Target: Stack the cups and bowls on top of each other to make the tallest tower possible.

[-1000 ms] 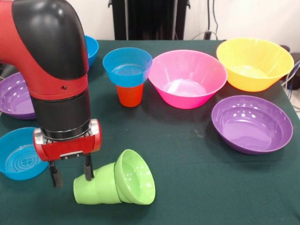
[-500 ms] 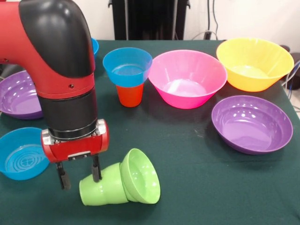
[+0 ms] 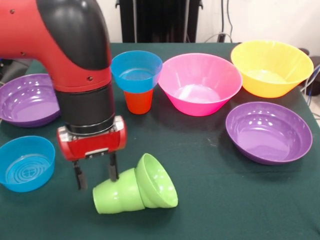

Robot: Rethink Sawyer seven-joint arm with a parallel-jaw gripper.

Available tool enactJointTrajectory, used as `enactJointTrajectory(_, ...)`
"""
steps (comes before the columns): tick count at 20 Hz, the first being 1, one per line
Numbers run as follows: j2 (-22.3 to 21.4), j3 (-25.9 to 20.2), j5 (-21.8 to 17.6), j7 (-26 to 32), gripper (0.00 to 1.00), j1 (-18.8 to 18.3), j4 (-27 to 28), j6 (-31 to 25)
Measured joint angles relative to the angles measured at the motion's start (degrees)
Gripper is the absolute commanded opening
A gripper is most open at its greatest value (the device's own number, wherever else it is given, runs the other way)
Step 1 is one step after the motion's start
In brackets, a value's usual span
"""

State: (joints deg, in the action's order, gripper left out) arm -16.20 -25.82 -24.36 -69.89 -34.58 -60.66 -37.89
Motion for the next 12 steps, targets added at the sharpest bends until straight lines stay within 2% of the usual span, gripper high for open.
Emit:
enactJointTrajectory(4,-1.05,2.36,-0.07,-0.01,1.0,1.53,-1.78,0.0)
enactJointTrajectory(9,-1.68,7.47,-0.24,-0.02,1.0,4.96,-2.65,0.01)
enactJointTrajectory(10,-1.55,9.79,-0.29,-0.02,1.0,6.47,-2.65,0.0)
enactJointTrajectory(12,-1.44,11.01,-0.31,-0.02,1.0,7.19,-2.65,-0.01)
